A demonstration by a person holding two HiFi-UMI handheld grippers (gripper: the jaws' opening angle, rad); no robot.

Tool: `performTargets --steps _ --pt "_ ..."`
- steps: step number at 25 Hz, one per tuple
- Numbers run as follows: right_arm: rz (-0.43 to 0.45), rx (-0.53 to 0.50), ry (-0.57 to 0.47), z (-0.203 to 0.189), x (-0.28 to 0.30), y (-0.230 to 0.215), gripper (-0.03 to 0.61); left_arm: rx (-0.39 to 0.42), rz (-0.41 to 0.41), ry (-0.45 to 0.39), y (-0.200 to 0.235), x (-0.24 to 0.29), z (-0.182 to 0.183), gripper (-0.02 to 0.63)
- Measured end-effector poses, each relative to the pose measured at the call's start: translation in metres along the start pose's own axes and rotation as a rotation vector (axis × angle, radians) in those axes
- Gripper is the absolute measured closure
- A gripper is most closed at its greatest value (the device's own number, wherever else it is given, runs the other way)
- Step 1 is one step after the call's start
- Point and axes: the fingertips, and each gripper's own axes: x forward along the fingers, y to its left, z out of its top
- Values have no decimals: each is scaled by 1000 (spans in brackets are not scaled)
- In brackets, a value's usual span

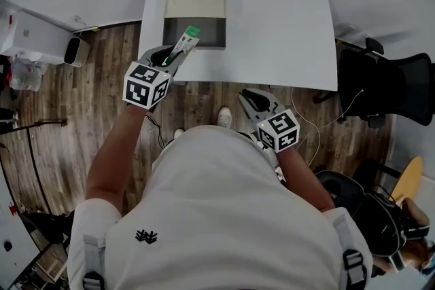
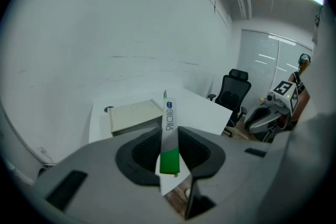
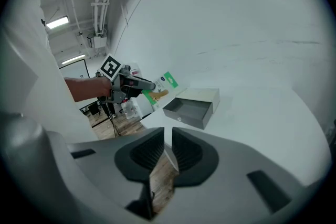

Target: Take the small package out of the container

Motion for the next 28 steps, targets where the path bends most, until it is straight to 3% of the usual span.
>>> performTargets --steps 10,28 --pt "-22 1 -6 2 20 49 563 -33 -71 -57 -13 -72 -20 518" --pt "-67 -2 -34 -8 19 123 569 -18 -141 -97 -42 -164 -54 517"
